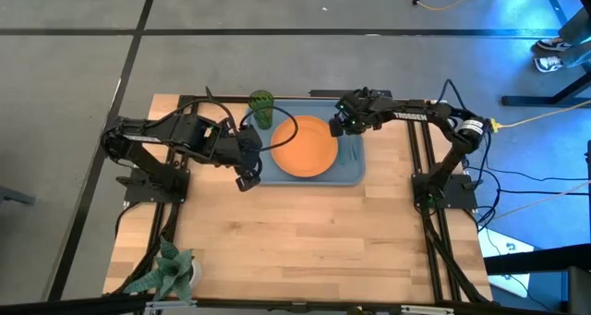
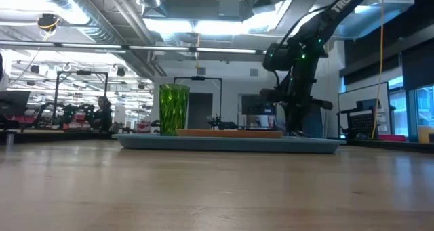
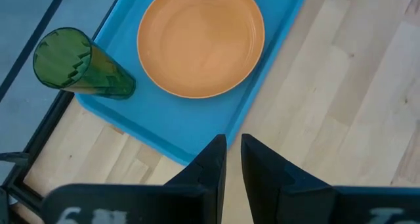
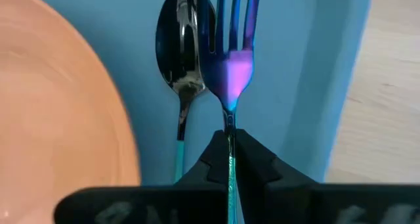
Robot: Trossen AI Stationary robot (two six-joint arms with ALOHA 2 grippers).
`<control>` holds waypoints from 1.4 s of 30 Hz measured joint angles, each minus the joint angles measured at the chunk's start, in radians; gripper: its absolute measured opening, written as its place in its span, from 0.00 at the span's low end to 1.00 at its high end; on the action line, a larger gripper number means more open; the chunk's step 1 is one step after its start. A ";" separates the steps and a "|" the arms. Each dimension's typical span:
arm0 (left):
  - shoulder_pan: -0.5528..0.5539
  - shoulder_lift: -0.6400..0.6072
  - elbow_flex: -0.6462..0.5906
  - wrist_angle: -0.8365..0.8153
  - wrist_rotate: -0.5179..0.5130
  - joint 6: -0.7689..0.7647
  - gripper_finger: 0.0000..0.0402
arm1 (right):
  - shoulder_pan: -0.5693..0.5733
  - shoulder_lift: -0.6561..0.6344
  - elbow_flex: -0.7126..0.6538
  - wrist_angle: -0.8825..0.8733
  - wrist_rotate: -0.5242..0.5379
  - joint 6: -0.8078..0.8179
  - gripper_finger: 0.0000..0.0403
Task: Pick and place plate/cup/fork/spoon on tray
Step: Put the blue fork on the blue tray
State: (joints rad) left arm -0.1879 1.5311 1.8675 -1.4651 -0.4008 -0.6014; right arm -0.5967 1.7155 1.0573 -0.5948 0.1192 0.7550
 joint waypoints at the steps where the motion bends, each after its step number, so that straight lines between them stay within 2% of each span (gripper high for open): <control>1: 0.000 0.000 0.000 0.000 0.000 0.000 0.10 | -0.005 0.007 0.000 0.009 -0.008 -0.002 0.02; 26: 0.000 0.000 0.000 0.000 -0.002 -0.019 0.10 | -0.042 0.082 0.000 0.025 -0.061 -0.007 0.02; 42: 0.000 0.000 0.000 0.000 -0.002 -0.019 0.10 | -0.045 0.083 0.000 0.034 -0.059 0.024 0.02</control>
State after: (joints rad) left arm -0.1880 1.5311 1.8672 -1.4651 -0.4026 -0.6209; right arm -0.6415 1.7985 1.0573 -0.5608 0.0605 0.7792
